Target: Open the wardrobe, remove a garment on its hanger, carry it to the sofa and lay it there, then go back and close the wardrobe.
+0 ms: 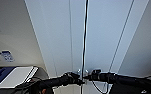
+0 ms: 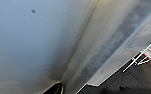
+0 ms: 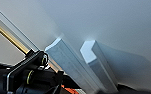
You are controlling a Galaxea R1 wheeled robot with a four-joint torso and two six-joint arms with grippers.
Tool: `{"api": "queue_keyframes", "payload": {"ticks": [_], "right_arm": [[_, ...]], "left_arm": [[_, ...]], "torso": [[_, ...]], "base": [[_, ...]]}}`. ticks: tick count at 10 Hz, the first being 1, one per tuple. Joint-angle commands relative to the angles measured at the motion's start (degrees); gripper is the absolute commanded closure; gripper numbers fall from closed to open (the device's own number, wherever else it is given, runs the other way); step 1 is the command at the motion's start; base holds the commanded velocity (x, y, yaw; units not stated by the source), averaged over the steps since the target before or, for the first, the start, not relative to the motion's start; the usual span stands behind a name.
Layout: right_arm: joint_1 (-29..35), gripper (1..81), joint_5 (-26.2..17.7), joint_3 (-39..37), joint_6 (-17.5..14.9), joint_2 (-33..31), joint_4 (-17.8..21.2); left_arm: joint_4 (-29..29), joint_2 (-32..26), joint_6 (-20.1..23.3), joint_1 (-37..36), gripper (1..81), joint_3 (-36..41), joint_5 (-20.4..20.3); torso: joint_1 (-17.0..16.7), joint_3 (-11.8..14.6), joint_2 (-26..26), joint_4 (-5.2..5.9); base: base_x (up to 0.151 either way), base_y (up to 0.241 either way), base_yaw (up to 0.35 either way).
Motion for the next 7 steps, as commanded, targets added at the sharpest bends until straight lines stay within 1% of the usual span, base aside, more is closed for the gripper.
{"api": "queue_keyframes", "payload": {"ticks": [1, 3, 5, 6, 7], "right_arm": [[1.43, 1.0, 3.78, 12.51, 0.73, 1.69, 1.98], [-1.38, 1.0, 5.38, 15.4, 0.46, -0.06, 1.9], [-4.19, 1.0, 7.21, 19.44, 0.46, -2.95, 0.07], [-6.22, 1.0, 7.92, 22.24, 0.46, -5.32, -2.03], [-8.15, 1.0, 8.01, 24.89, 0.46, -7.79, -3.81]], "left_arm": [[-0.75, -3.81, 0.41, 3.87, 1.0, 26.94, -9.32], [5.73, -11.42, 0.41, 11.69, 1.0, 32.82, -9.5], [9.27, -18.72, 0.49, 17.67, 1.0, 37.84, -9.85], [11.82, -23.83, 0.5, 21.47, 1.0, 40.75, -12.46], [13.15, -27.63, 0.5, 24.02, 1.0, 42.34, -14.85]], "torso": [[0.0, 0.0, 0.0, 0.0], [0.02, 0.0, 0.0, 0.0], [0.02, 0.05, 0.0, 0.0], [0.02, 0.06, 0.0, 0.0], [0.02, 0.09, 0.0, 0.0]], "base": [[0.0, 0.0, 0.0], [0.0, 0.0, 0.0], [0.0, 0.0, 0.0], [0.0, 0.0, 0.0], [0.0, 0.0, 0.0]]}}
